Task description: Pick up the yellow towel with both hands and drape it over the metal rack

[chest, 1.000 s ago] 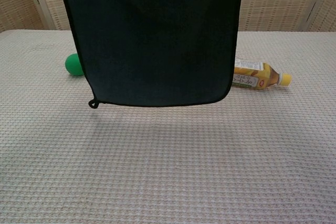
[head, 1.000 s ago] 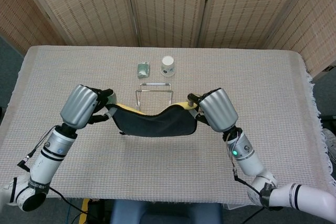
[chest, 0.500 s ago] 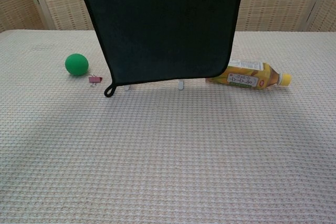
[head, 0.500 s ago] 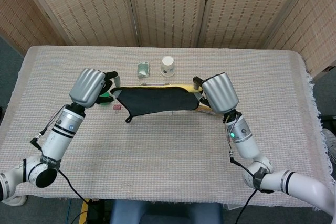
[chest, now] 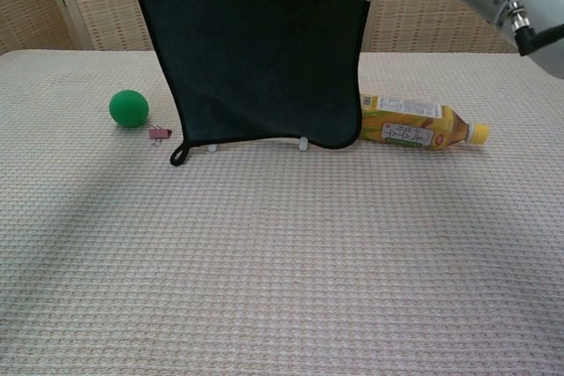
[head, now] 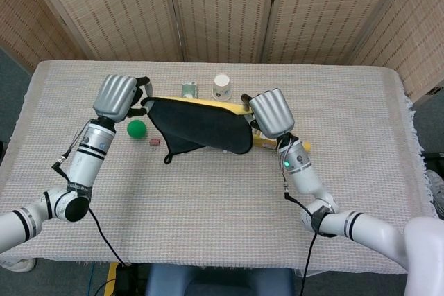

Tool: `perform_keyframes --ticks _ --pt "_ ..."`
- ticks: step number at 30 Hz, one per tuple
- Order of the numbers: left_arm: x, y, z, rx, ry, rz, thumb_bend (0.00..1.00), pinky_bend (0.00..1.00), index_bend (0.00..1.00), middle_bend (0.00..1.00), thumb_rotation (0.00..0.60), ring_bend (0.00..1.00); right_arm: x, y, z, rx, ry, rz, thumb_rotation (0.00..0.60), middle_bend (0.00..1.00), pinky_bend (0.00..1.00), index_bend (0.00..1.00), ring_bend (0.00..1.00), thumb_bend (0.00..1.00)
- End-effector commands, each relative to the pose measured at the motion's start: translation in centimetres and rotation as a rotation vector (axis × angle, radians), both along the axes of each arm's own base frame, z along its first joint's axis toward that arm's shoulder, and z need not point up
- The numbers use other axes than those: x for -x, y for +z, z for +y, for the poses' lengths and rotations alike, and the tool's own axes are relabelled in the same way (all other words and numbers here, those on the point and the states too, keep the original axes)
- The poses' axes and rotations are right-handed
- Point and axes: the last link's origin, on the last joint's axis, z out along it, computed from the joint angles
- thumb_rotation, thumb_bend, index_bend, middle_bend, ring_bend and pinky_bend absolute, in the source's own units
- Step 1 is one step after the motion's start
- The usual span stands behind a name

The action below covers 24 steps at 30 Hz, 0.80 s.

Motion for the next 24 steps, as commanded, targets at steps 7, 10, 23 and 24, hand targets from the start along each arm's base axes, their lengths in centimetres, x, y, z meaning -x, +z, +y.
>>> perform_keyframes --ticks 7,10,23,24 --pt "0.0 0.2 2.4 -0.035 0.05 -0.001 0.52 0.91 0.65 1.0 0.6 0.84 -1.4 -1.2 -1.6 0.006 -0.006 -0.001 0.6 0.97 1.0 0.79 1.0 0.66" --pt "0.0 0.4 2.9 -0.046 0.063 0.009 0.52 0.91 0.65 1.0 0.6 0.84 -1.7 -1.3 -2.1 0.016 -0.007 -0.006 0.6 0.97 1.0 0.79 1.0 0.66" --pt "0.3 -0.4 4.3 -0.025 0.124 0.024 0.51 0.91 0.63 1.0 0.6 0.84 -2.2 -2.2 -3.7 0.017 -0.048 0.008 0.6 0.96 1.0 0.79 1.0 0.66" --pt "0.3 -0.4 4.4 -0.021 0.126 0.028 0.51 0.91 0.62 1.0 0.6 0.84 -2.1 -2.3 -3.8 0.018 -0.053 0.015 0.6 0.96 1.0 0.79 1.0 0.66"
